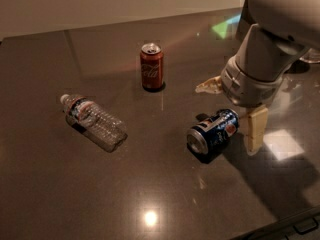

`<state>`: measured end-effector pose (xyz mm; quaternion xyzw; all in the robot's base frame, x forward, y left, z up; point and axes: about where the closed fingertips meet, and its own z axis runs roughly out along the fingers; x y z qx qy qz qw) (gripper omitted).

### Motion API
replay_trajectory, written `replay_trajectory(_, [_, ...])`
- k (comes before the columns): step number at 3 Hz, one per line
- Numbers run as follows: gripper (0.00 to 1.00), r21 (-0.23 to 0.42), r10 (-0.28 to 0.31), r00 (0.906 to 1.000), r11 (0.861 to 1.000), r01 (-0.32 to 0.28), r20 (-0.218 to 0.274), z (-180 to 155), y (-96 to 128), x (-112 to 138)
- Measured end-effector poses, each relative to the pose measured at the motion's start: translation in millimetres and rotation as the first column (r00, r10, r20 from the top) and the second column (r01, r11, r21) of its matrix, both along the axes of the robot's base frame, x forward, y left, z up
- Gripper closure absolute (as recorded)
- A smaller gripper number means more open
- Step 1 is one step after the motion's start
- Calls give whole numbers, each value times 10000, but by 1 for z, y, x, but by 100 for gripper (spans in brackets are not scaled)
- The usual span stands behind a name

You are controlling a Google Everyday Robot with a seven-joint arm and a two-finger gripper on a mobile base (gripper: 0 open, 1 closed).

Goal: Place pepsi can upright

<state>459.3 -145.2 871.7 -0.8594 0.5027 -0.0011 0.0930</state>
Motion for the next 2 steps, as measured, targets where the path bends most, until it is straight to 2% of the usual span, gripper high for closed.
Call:
replay_trajectory(1, [0, -320, 392, 9992, 9987, -395, -94, -10, 2, 0])
replay_trajectory(2, [24, -741, 711, 9974, 9947, -718, -118, -20, 2, 1])
